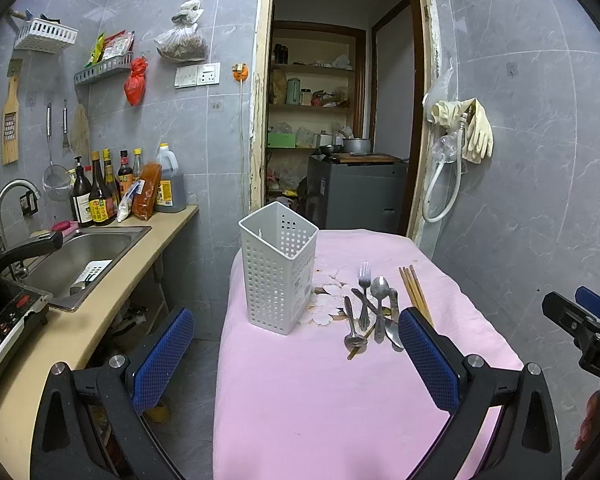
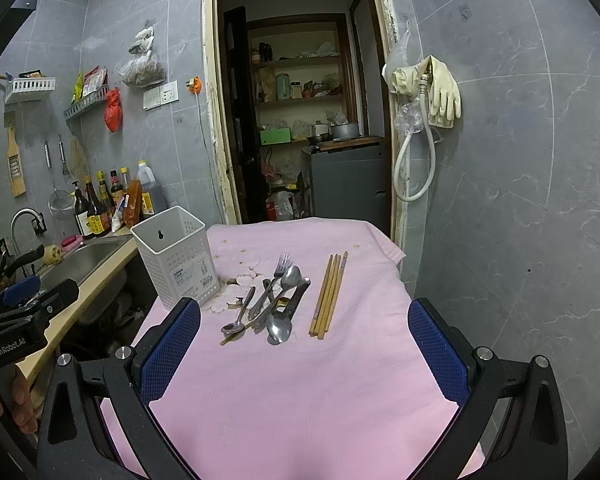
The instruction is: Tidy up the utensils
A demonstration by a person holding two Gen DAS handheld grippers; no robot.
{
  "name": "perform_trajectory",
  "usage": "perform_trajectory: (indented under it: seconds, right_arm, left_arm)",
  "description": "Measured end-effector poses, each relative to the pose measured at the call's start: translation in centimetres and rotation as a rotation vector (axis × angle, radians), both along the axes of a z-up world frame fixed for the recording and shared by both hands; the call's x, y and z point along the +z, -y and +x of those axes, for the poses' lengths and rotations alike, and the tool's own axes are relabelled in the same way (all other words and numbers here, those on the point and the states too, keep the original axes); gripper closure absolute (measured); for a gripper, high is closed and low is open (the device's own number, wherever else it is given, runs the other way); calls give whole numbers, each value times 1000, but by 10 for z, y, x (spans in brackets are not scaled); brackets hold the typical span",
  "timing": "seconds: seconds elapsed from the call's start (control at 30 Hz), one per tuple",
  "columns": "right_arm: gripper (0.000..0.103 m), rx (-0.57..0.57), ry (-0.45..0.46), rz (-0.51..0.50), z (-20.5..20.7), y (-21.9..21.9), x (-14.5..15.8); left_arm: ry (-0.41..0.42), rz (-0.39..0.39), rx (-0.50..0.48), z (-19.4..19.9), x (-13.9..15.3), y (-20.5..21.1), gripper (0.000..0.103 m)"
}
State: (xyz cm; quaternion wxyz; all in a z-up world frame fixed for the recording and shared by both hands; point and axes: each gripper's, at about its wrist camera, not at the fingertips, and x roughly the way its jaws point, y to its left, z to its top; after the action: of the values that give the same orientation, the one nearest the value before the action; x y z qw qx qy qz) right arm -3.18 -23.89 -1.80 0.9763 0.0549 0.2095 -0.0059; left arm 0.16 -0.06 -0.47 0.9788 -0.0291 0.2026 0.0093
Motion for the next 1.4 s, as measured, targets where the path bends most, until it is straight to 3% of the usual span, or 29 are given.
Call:
perform_trajectory:
  seconds: [0.47, 1.4]
  right_arm:
    - [1, -13, -10, -1, 7, -1, -3]
    - [1, -38, -38, -6, 27, -6, -2]
  left_arm:
    - [-5, -1, -11, 8, -17, -7, 0]
    - [-39, 0, -36, 26, -8, -7, 0]
